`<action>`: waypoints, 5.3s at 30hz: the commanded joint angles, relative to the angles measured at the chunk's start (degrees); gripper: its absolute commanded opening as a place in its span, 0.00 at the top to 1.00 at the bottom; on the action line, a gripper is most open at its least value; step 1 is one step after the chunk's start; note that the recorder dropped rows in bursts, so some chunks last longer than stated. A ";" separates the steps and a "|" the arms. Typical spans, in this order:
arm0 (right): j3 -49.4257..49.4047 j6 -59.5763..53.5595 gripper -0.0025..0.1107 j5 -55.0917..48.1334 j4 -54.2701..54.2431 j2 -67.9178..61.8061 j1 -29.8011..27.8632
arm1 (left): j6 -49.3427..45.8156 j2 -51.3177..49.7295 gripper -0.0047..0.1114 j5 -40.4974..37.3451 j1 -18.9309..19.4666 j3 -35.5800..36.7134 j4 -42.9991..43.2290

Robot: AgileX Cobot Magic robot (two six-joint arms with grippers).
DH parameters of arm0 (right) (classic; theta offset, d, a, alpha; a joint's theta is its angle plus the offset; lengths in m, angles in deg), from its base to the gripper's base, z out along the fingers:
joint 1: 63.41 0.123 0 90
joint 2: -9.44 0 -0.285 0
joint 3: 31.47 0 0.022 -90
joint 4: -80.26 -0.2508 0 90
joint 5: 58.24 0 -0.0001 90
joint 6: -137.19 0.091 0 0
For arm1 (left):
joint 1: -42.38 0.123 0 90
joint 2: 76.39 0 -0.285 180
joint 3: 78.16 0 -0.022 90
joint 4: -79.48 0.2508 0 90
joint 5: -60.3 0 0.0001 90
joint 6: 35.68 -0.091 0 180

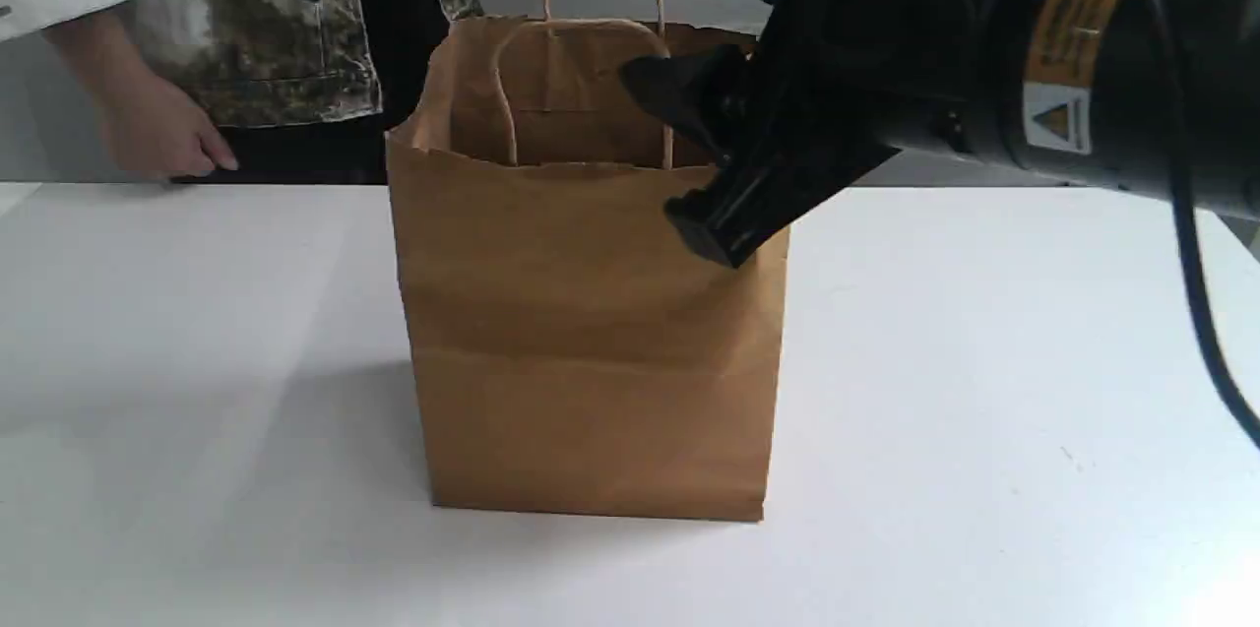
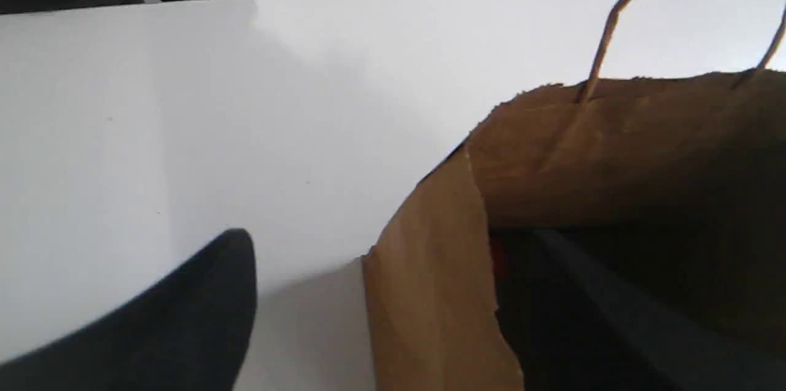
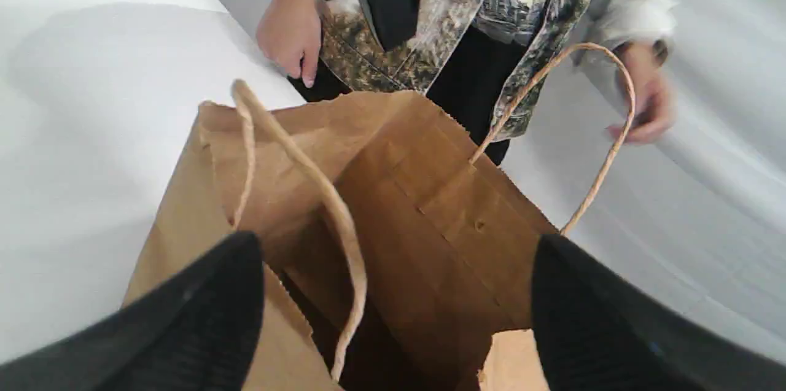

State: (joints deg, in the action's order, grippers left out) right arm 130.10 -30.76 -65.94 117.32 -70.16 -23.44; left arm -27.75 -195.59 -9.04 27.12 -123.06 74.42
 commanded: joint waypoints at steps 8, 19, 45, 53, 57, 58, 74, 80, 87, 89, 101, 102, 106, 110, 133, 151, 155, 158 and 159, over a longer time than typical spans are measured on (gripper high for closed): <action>-6.44 0.42 0.43 -1.17 -3.65 11.04 -0.07 | 0.93 7.60 0.41 1.48 0.03 -0.18 2.67; -12.35 7.37 0.43 -14.33 -1.66 24.28 -0.07 | -0.33 21.30 0.41 2.43 -0.08 -0.08 2.67; -15.66 24.34 0.43 -17.95 13.47 33.68 -0.07 | -7.94 80.57 0.41 -0.62 0.04 12.56 15.90; -15.66 28.69 0.45 -23.45 18.22 39.53 -0.07 | -13.69 97.55 0.41 -0.62 3.97 20.75 18.07; -15.66 35.90 0.45 -29.03 24.91 45.79 -0.07 | -15.32 104.44 0.41 -0.62 7.86 29.20 19.20; -15.66 36.30 0.45 -30.16 25.82 47.39 -0.07 | -15.04 105.29 0.41 -0.62 8.27 31.25 18.62; -15.66 36.02 0.45 -37.11 25.25 61.04 -0.07 | -10.86 111.41 0.41 42.55 13.76 80.54 0.90; -15.66 32.08 0.47 -41.00 19.63 61.50 -0.07 | -10.73 111.41 0.41 65.76 13.76 98.32 -2.01; -17.47 26.82 0.69 -41.00 16.93 61.50 -0.07 | -11.08 111.41 0.41 61.56 13.76 109.31 -1.53; -19.54 26.95 0.75 -40.77 16.93 61.50 -0.07 | -11.42 111.41 0.41 61.10 13.76 110.53 -1.53; -33.53 32.11 0.92 -37.02 17.42 61.50 -0.07 | -12.52 111.41 0.41 61.75 13.76 110.52 -1.53; -33.68 32.11 0.92 -37.13 17.29 61.50 -0.07 | -12.52 111.41 0.41 61.75 13.76 110.52 -1.53; -33.68 32.27 0.92 -37.88 17.06 61.50 -0.07 | -12.52 111.41 0.41 61.62 13.76 110.52 -1.53; -33.68 32.27 0.92 -37.88 16.44 61.50 -0.07 | -12.52 111.41 0.41 61.62 13.76 110.52 -1.53; -33.68 27.50 0.92 -34.91 -3.00 61.50 -0.07 | -12.65 111.41 0.41 61.61 13.76 110.52 -1.53; -43.74 0.14 0.92 -0.28 -23.85 61.50 -0.07 | -12.78 111.41 0.41 61.61 13.76 110.52 -1.53; -46.86 0.30 0.92 1.78 -24.18 61.50 -2.79 | -12.78 111.41 0.41 61.61 13.76 110.52 -1.53; -49.14 0.30 0.92 5.13 -24.66 61.50 -7.89 | -12.78 111.41 0.41 61.61 13.76 110.52 -1.53; -50.06 0.30 0.92 6.79 -24.74 61.50 -10.07 | -12.78 111.41 0.41 61.61 13.76 110.52 -1.53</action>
State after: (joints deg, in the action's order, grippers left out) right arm 81.34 -30.01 -62.14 92.76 -8.96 -30.65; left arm -40.19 -84.33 52.65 40.80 -12.74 73.48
